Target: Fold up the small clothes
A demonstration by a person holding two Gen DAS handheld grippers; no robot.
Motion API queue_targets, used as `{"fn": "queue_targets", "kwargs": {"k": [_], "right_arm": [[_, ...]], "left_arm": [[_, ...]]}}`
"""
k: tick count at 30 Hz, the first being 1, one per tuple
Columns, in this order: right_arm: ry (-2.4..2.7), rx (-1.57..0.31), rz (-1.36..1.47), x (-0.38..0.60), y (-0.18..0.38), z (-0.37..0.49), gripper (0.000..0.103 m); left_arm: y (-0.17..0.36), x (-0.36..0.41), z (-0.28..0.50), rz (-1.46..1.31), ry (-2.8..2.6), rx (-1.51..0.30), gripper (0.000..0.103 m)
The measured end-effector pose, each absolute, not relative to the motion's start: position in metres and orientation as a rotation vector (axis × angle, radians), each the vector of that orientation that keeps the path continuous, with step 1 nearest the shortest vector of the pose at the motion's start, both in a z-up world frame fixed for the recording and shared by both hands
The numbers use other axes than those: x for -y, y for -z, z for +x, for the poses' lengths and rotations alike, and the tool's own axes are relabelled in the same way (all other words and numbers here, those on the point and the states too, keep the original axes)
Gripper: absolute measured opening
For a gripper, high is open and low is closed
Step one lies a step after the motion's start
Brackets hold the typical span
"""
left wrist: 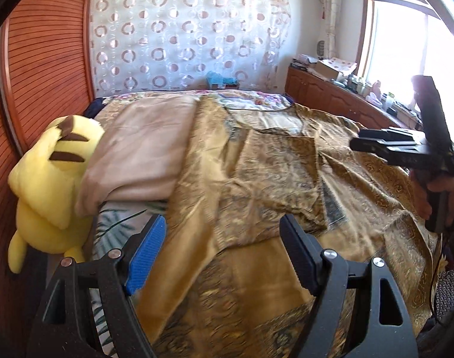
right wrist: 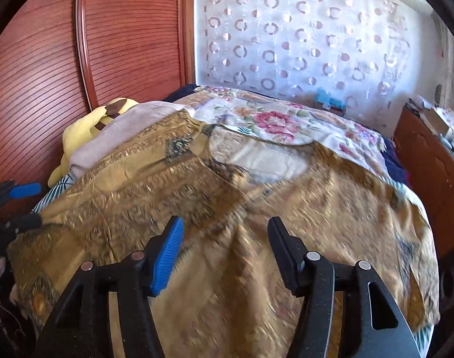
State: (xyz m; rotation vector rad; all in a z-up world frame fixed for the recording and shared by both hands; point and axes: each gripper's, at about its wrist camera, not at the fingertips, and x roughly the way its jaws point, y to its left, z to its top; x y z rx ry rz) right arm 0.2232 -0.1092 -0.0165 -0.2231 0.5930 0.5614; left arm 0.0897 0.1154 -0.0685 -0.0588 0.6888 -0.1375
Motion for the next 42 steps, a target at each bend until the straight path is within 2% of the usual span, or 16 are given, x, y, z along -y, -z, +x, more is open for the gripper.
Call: {"fn": "queue_targets", "kwargs": {"k": [4, 19, 26, 29, 42], "right_arm": [[-0.515, -0.598, -0.207, 0.150, 0.013, 0.208, 0.074], [-0.344, -0.661, -0.152, 0.250, 0.020, 0.179, 0.074], [-0.264, -0.642, -0.079, 0.296, 0.003, 0.175, 0.074], [-0.214, -0.645, -0.079, 0.310, 0.003, 0.180, 0.074], [-0.092, -0.794, 0.030, 0.368, 0.017, 0.193, 0.074]], "left_arm": [[0.070, -0.091, 0.109, -0.031, 0.179, -0.708, 0.079], [0.090, -0.019, 0.161, 0.055, 0.248, -0.833, 0.079], [0.098, -0.009, 0.173, 0.081, 0.224, -0.889, 0.080], [0.099, -0.004, 0.172, 0.108, 0.223, -0.894, 0.084], [0.099, -0.003, 0.171, 0.108, 0.228, -0.897, 0.086]]}}
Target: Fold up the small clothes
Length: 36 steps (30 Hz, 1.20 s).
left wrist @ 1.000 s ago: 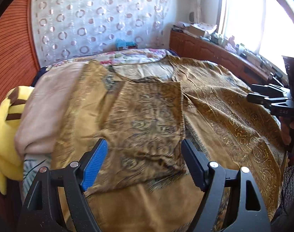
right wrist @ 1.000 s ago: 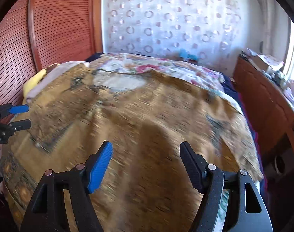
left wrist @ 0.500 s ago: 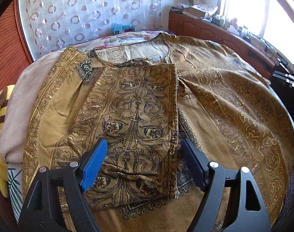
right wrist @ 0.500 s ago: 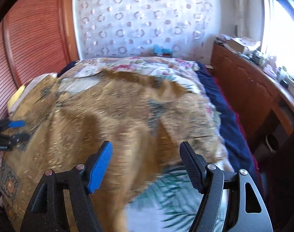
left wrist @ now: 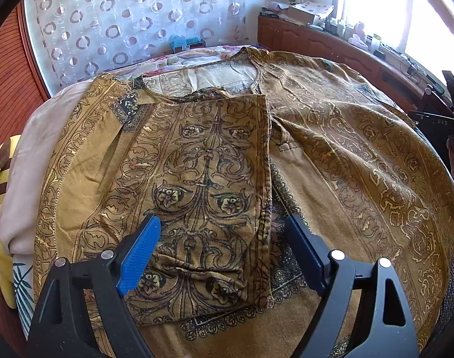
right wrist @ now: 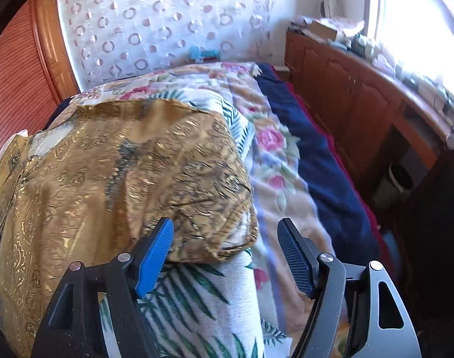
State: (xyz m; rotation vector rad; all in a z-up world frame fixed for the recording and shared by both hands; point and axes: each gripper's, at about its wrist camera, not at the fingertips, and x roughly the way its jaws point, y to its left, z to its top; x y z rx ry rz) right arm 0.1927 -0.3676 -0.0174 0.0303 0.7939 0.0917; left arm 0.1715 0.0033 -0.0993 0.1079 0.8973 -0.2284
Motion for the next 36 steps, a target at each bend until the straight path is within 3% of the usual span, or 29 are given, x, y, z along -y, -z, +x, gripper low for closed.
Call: {"fn": "queue_targets", "kwargs": {"k": [5, 8, 10, 14, 17, 26, 33, 36], "right_arm": [[-0.150, -0.878, 0.078, 0.371, 0.019, 0.194, 0.074], [-0.183, -0.882, 0.116, 0.375, 0.016, 0.185, 0.063], [-0.184, -0.870, 0.107, 0.375, 0.012, 0.182, 0.047], [-0.159, -0.862, 0.032, 0.373, 0.006, 0.191, 0.031], [-0.148, -0.840, 0.006, 0.369, -0.004, 0.184, 0.010], [-0.225, -0.615, -0.038, 0.319, -0.055, 0.170, 0.006], [-0.425, -0.507, -0.180, 0.229, -0.073, 0.128, 0.006], [-0.469, -0.528, -0.228, 0.202, -0.062, 0.114, 0.015]], "left_arm": [[0.099, -0.003, 0.172, 0.108, 0.228, -0.897, 0.086], [0.099, -0.004, 0.172, 0.106, 0.229, -0.898, 0.086], [0.099, -0.003, 0.171, 0.111, 0.231, -0.897, 0.086], [0.098, -0.004, 0.172, 0.118, 0.220, -0.897, 0.086], [0.095, -0.008, 0.168, 0.114, 0.195, -0.891, 0.086], [0.053, -0.015, 0.129, 0.040, 0.198, -0.719, 0.086], [0.033, -0.022, 0.098, -0.005, 0.167, -0.590, 0.086], [0.034, -0.023, 0.093, -0.019, 0.180, -0.571, 0.086]]}}
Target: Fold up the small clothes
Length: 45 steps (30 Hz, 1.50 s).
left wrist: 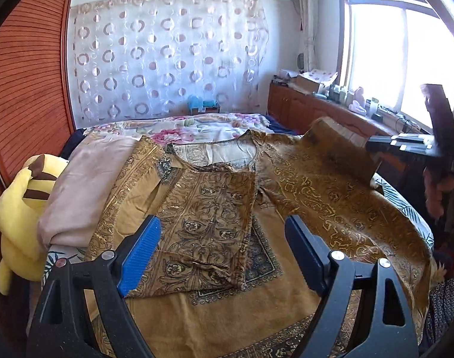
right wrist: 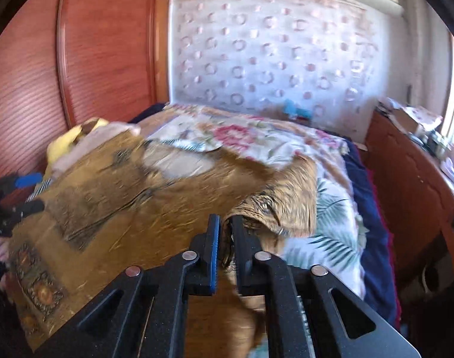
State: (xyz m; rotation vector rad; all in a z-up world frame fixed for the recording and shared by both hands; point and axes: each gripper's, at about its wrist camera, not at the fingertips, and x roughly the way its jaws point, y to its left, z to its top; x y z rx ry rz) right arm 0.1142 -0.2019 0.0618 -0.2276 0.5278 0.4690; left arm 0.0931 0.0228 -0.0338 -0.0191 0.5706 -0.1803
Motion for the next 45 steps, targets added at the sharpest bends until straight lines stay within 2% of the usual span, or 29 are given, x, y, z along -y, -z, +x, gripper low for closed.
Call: {"fn": "queue_targets", "kwargs": {"k": [4, 5, 30, 45], "right_arm": [[-0.493, -0.553, -0.244, 0.197, -0.051, 0.105, 0.039], [-0.487, -0.562, -0.246, 0.199, -0.050, 0.111, 0.040], [-0.437, -0.913, 0.084, 0.171, -0.031, 0.264, 0.040], [-0.511, -0.761, -0.169, 0.119, -0.054, 0.238, 0.038]], "left_arm": [[0.038, -0.021, 0.094, -0.032, 0.200, -0.598, 0.086], [0.039, -0.021, 0.093, -0.045, 0.220, -0.606, 0.086], [0.039, -0.008, 0.081, -0.015, 0.253, -0.606, 0.086], [0.042, -0.020, 0.086, -0.035, 0.240, -0.615, 0.086]]}}
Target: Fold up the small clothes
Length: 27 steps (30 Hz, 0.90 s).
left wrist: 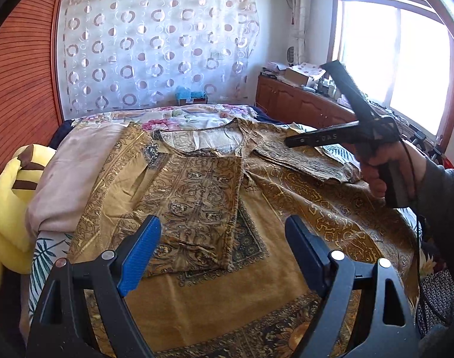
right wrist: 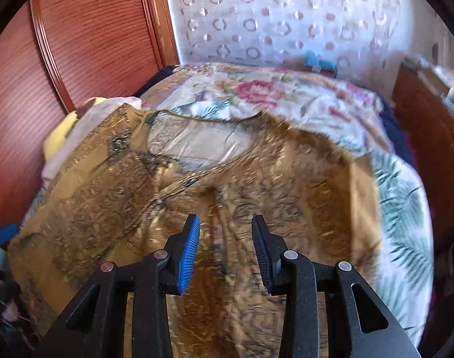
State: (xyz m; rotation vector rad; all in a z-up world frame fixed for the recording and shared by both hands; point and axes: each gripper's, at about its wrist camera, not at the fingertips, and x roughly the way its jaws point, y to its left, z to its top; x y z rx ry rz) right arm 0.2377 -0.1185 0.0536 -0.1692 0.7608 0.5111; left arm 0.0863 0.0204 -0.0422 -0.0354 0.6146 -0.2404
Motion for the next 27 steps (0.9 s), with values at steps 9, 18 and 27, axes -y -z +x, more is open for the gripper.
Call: {"fn": "queue_targets", "kwargs": {"k": [9, 18, 27], "right_arm": [[-0.335, -0.693, -0.327, 0.144, -0.038, 0.246, 0.063], [-0.358, -0.749, -0.257, 0.160, -0.005, 0.269, 0.064], [-0.367, -0.759, -0.209, 0.175, 0.002, 0.280, 0.069]], "left_arm": [[0.045, -0.054, 0.133, -0.025, 0.233, -0.660, 0.082], [0.053, -0.067, 0.214, 0.053, 0.221, -0.771, 0.063], [0.079, -0.066, 0.293, 0.169, 0.156, -0.930, 0.056]]}}
